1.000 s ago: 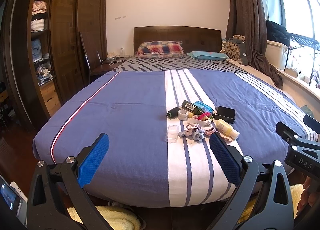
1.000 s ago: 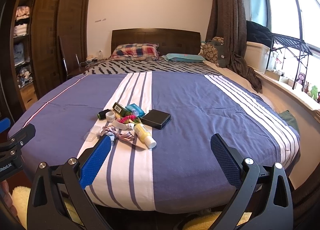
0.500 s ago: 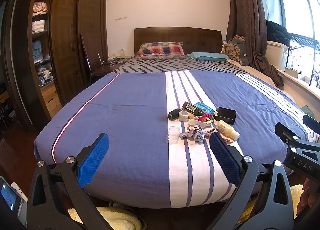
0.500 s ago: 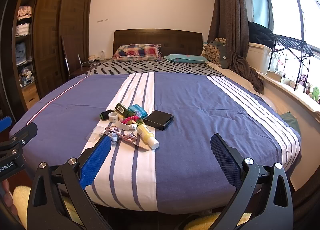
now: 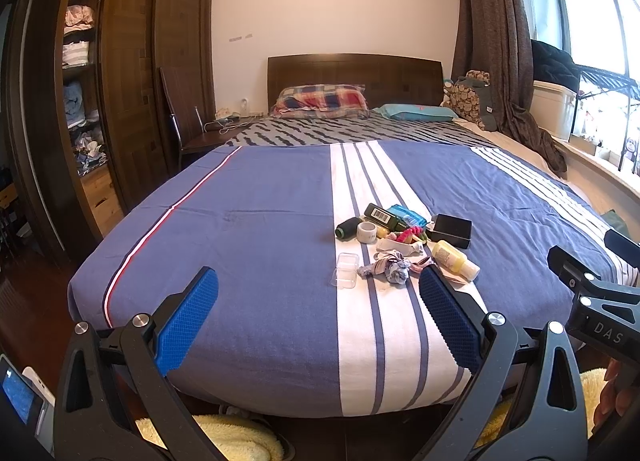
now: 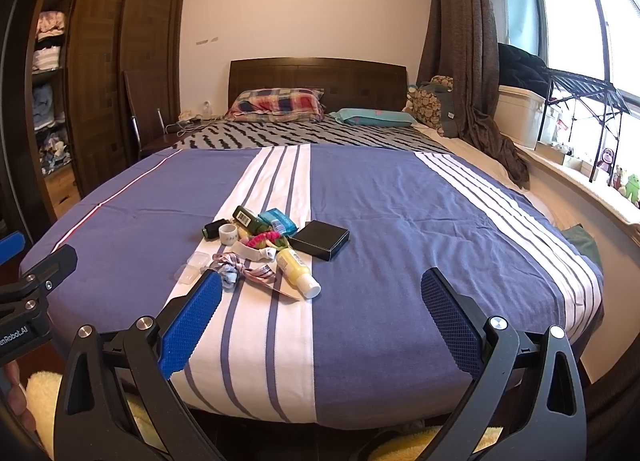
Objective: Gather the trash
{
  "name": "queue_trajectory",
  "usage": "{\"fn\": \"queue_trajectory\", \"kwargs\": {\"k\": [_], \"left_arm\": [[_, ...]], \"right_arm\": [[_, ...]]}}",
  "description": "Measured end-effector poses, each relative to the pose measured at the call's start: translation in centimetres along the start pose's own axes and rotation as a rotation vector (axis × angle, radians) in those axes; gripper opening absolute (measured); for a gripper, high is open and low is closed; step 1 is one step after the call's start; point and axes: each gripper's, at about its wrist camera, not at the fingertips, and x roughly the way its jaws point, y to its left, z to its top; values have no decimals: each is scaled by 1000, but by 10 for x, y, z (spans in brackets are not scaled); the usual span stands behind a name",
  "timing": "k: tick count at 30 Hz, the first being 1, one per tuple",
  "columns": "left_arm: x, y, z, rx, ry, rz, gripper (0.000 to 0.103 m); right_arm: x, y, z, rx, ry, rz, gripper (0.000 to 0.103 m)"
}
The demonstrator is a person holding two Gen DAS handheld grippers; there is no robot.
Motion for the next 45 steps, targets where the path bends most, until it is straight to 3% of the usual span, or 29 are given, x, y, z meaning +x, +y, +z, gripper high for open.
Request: {"fn": "queue_trajectory", "kwargs": {"k": [45], "left_arm": [[17, 1, -6, 4, 36, 6, 95]], "right_arm": [[12, 1, -7, 2, 26, -3, 100]]}}
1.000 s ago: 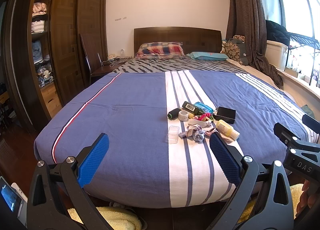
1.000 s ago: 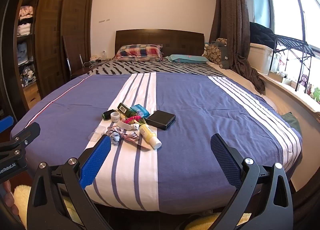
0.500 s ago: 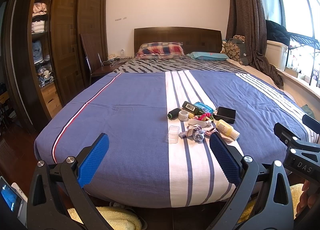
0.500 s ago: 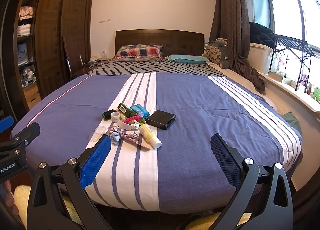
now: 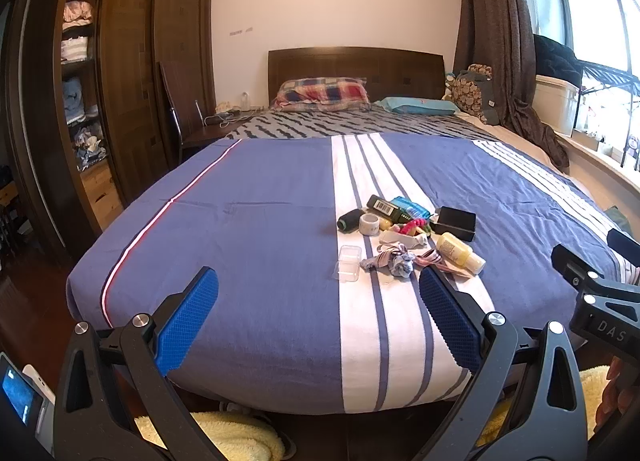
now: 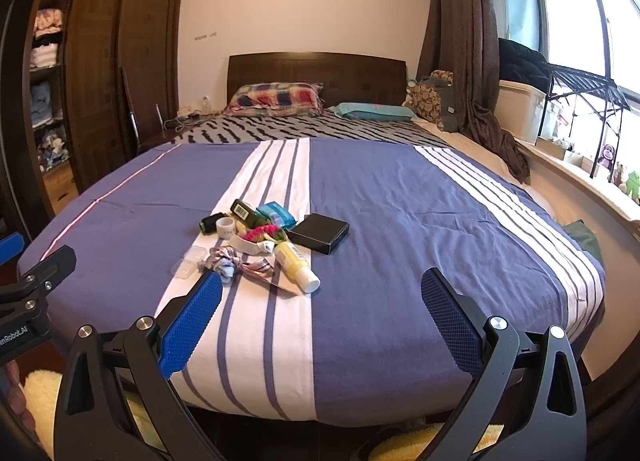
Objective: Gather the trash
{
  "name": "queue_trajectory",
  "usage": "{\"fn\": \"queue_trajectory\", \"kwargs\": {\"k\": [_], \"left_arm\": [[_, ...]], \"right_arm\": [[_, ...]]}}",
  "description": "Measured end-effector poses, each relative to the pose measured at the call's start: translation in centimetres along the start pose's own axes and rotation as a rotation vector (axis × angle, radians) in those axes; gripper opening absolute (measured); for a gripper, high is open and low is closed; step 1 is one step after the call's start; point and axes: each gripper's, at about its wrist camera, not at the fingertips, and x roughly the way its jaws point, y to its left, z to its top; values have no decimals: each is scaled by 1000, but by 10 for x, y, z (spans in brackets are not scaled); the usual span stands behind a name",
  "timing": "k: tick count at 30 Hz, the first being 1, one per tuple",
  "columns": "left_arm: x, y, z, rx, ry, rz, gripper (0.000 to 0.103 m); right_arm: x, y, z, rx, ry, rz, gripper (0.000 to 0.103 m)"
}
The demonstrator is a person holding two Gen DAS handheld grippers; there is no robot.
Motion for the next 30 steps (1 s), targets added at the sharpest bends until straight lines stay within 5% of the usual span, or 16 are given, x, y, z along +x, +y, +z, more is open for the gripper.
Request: {"fn": "queue_trajectory", "kwargs": {"k": [17, 23, 30], "left_arm": [[91, -5, -27, 31, 189, -14, 95], [117, -6, -22, 35, 225, -42, 95], [138, -13, -16, 55, 242, -59, 95]], "right_arm": [[92, -21, -21, 48, 184, 5, 100], [124, -18, -13, 54, 210, 74, 99], [167, -5, -4, -3, 245, 165, 67]]}}
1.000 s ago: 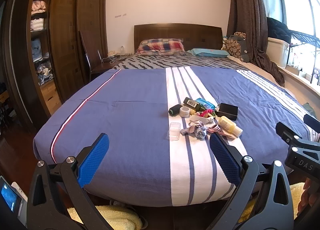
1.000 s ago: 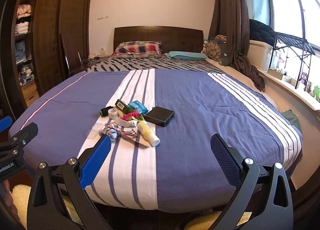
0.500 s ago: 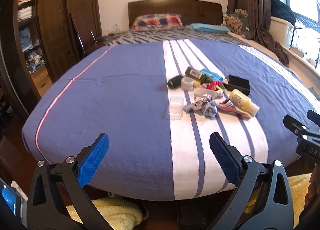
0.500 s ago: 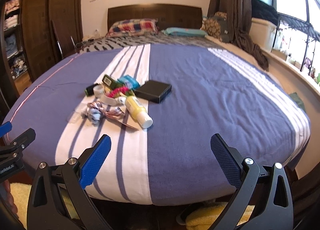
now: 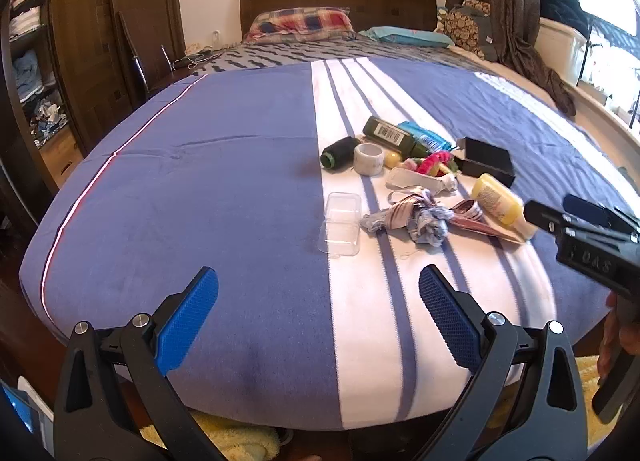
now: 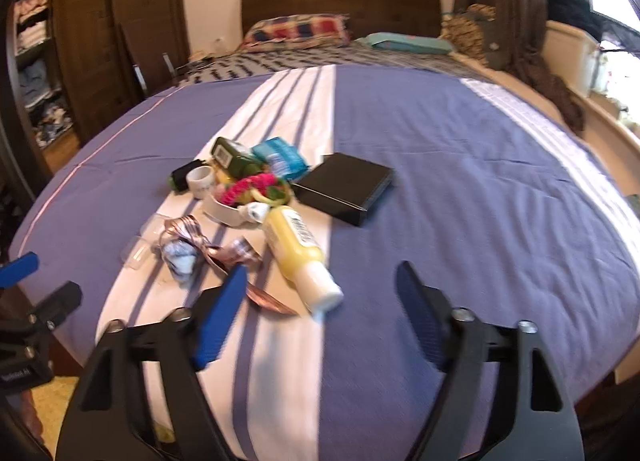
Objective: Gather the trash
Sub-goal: 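Grasp the yellow bottle with the right tool while the left tool grasps the clear plastic box, then lower both held items into the black bin and open both tools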
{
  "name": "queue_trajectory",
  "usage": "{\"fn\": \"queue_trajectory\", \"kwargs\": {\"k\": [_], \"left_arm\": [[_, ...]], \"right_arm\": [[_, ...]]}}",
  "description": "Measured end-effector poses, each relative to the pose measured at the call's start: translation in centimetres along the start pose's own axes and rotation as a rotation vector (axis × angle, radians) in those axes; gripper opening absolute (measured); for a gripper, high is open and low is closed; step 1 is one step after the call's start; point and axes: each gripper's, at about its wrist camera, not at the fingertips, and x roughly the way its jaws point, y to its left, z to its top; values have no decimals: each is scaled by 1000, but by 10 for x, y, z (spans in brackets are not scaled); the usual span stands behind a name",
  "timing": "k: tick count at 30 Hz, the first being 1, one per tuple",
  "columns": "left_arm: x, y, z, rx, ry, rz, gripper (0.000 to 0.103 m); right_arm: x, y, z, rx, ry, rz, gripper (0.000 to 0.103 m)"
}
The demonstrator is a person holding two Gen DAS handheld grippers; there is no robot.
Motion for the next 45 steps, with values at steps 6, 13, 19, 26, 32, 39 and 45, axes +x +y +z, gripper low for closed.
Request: {"fn": "queue_trajectory", "kwargs": {"k": [6, 13, 19, 26, 32, 39, 45], "left_arm": [[29, 4, 3, 1, 46, -55, 86], [71, 5, 13, 6, 107, -89, 70], [97, 5, 23, 11, 122, -88, 61], [101, 1, 20, 57, 115, -83, 45], [85, 6, 8, 47, 116, -80, 32], [56, 3, -18, 48, 99, -88, 31], [24, 4, -43, 30, 91, -114, 31]], "right_arm": [[27, 2, 8, -40, 37, 7, 52], [49, 4, 10, -61, 77, 23, 51], [63, 3, 12, -54, 83, 28, 51], [62, 2, 14, -51, 77, 23, 33], [45, -7, 3, -46, 75, -1, 33], [10, -11, -22, -41, 60, -20, 32], [-29, -1, -49, -59, 37, 0, 32]]}}
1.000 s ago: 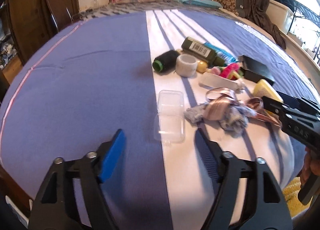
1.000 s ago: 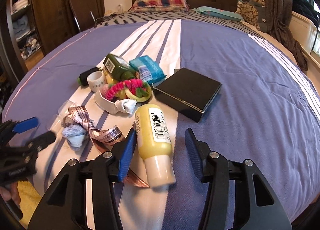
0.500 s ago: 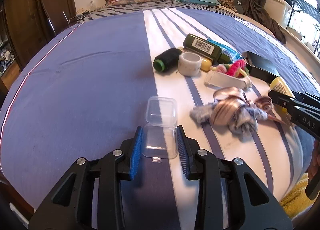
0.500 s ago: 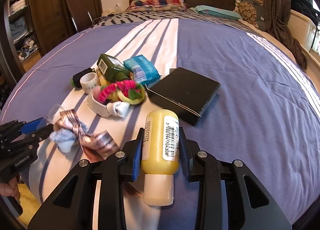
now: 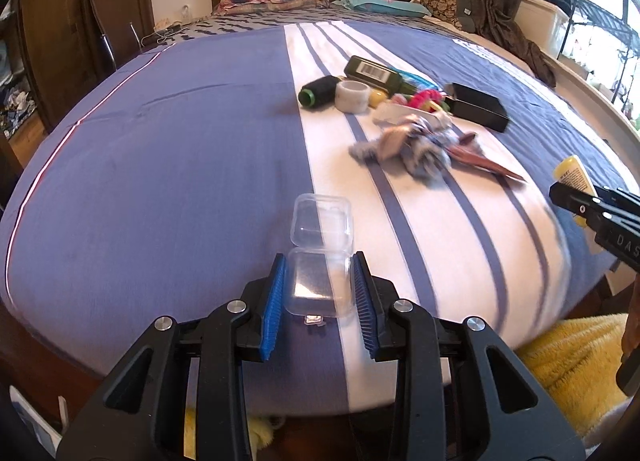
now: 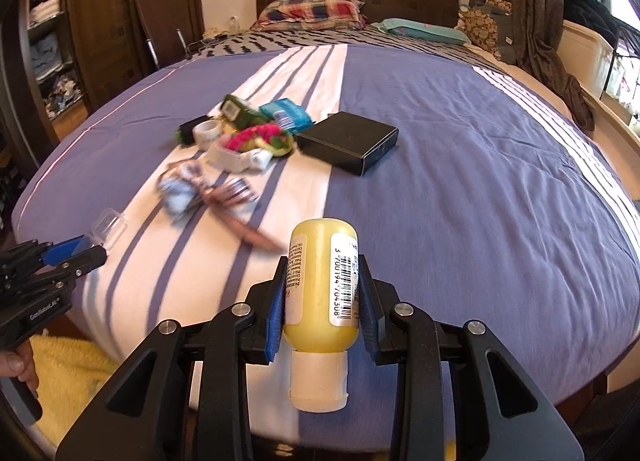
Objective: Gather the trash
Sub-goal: 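Lower both held items into the black bin and open both tools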
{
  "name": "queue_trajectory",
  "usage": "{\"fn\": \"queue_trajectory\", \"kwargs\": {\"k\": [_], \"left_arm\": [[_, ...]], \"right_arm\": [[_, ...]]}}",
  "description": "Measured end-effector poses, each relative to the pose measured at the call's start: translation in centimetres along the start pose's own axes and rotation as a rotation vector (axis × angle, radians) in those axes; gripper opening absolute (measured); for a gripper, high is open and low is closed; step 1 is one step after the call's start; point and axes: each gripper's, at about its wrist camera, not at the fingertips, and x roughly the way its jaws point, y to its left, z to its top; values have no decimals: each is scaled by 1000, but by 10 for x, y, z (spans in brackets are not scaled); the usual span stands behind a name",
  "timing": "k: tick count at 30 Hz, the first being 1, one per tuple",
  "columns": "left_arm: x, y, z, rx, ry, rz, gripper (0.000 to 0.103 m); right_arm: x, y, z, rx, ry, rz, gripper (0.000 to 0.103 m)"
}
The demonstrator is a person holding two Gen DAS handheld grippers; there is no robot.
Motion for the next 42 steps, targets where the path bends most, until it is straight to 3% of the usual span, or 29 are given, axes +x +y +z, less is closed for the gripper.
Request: {"fn": "queue_trajectory", "kwargs": {"k": [10, 16, 25, 42], "left_arm": [[-58, -14, -48, 11, -53, -37, 31], [-65, -27, -73, 12, -37, -63, 31], [-36, -40, -116, -4, 74, -110, 31], [39, -58, -169, 4, 324, -200, 31]], "right_arm": [[-46, 24, -52, -39, -16, 62, 32], [-46, 27, -81, -41, 31, 60, 32], [-25, 19, -122, -9, 130, 49, 32], [43, 32, -169, 7, 339, 126, 32]]}}
